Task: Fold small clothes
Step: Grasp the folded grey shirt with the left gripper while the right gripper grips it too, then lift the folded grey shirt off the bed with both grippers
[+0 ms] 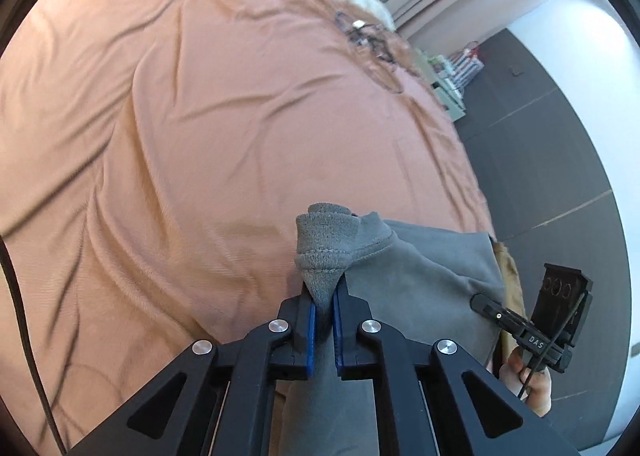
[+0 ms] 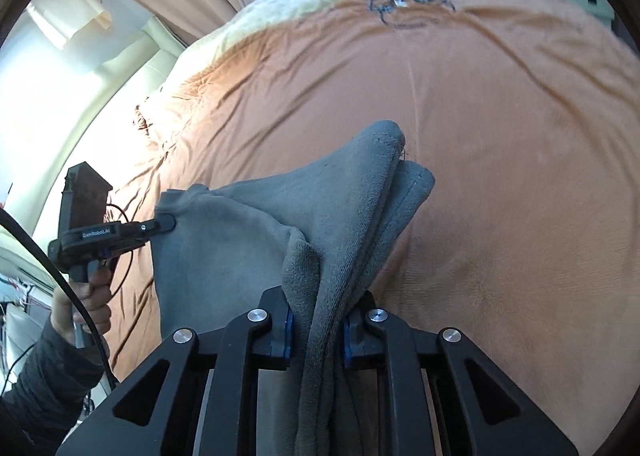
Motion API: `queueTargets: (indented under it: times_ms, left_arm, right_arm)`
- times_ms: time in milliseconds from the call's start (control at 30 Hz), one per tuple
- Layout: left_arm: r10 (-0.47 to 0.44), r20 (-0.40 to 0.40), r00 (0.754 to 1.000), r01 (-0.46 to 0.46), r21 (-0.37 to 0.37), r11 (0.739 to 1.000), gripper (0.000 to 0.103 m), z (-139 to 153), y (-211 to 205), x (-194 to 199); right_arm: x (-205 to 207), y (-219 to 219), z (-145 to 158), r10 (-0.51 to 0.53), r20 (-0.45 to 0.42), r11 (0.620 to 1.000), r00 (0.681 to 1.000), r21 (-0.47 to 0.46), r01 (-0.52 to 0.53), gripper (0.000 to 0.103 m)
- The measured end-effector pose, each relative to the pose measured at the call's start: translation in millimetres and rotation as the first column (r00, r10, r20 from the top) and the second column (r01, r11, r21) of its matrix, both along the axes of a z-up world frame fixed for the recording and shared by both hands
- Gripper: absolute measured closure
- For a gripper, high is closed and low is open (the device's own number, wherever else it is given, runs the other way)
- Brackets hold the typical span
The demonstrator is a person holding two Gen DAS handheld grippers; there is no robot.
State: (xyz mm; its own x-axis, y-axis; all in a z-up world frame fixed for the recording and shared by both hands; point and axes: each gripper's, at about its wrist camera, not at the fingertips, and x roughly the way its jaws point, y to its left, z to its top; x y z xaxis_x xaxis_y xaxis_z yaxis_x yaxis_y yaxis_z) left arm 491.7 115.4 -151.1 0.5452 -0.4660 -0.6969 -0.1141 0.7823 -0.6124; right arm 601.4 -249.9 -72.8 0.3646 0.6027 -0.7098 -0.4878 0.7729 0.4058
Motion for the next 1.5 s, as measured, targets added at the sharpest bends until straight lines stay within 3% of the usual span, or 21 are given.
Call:
queueTargets:
  times_ms: [367,767,1200,1500]
  left_arm:
    - [-0.038,0.156,0.987,0.037,0.014,0.999,0.097,101,-23,-54]
    - [-0.122,0.318,0.940,0.111,0.052,0.992,0.097,207,-81,-113]
    - [-0.264,0.356,0.897,0.265,0.045,0.963,0.097,248,-189,-110]
    - [-0.376,0.387,0.842,0.396,0.030,0.918,0.097,272,-272,-99]
  right_arm:
    - [-106,-26,83,-0.045,0.158,0.999,0.986,0.011,0.044,0.090]
    - [-242,-93,159,-0.104,0.323,0.995,0.941,0.029,0.100,0.090]
    - [-336,-186,198,-0.218,0.421,0.973,0.881,0.029,0.227,0.091]
    - [-372,-210,218,-0.297,0.468,0.945,0.832,0.018,0.327,0.091]
